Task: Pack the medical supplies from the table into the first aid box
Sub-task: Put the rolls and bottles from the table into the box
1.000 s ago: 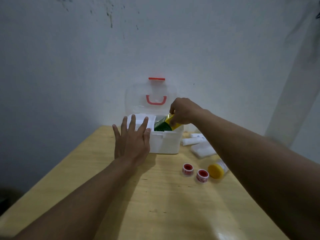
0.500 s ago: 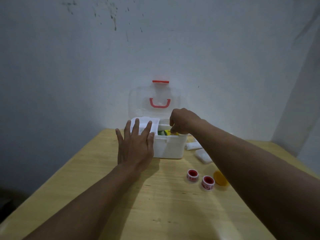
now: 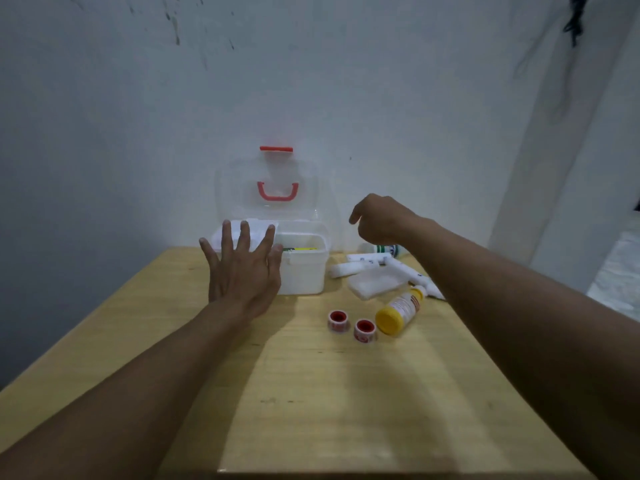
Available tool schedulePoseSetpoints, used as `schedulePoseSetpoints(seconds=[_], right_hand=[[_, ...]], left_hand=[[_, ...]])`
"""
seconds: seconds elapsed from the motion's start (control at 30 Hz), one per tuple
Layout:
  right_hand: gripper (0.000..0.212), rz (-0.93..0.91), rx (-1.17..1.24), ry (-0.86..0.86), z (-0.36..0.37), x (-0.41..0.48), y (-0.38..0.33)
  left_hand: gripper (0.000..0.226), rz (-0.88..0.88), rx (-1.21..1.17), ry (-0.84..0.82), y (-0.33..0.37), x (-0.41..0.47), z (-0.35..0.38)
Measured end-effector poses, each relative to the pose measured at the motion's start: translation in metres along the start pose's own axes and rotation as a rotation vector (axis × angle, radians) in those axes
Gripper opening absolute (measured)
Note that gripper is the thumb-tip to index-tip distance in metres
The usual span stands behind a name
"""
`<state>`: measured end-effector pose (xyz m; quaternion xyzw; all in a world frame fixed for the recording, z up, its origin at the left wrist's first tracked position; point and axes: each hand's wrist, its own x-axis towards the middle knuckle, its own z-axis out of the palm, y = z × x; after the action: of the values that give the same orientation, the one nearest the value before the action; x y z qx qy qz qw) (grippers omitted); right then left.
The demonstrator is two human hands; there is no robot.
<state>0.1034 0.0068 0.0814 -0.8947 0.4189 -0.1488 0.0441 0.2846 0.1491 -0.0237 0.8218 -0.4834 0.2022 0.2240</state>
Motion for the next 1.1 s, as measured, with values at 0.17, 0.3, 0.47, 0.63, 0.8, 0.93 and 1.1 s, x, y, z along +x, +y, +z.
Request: schedulePoseSetpoints(seconds=[0.17,0.3,0.47,0.63,0.8,0.93,1.1], right_hand=[[0.034,0.005,-0.123,-0.162,0.015,-0.023,0.031],[0.039,-0.007,-0.187,-0.241,0.036,-0.023,0.053],[0.062,0.009,-0.17,-0.295,0.047,-0.014,0.066],[0.071,0.003,-0.249,-0.376,0.049,-0.005,0.065],[0.069,0.016,-0.226,-0.402,0.046,-0.001,0.065],[0.075,0.015,-0.276,-0.389,0.046,-0.001,0.064],[0.069,-0.021,-0.292,-0.339,0.026,-0.004,0.062]], left_hand=[[0.055,0.016,0.004,-0.015,0.0,-0.002,0.0],[0.055,0.015,0.015,-0.02,-0.001,-0.001,0.001],[0.055,0.014,0.022,-0.002,-0.002,0.0,0.002],[0.054,-0.003,0.013,0.001,-0.001,-0.001,0.002],[0.053,-0.008,0.005,0.009,0.0,0.0,0.001],[0.052,-0.018,-0.009,0.004,0.0,0.0,0.0],[0.055,-0.032,-0.016,0.054,-0.003,0.001,-0.001]])
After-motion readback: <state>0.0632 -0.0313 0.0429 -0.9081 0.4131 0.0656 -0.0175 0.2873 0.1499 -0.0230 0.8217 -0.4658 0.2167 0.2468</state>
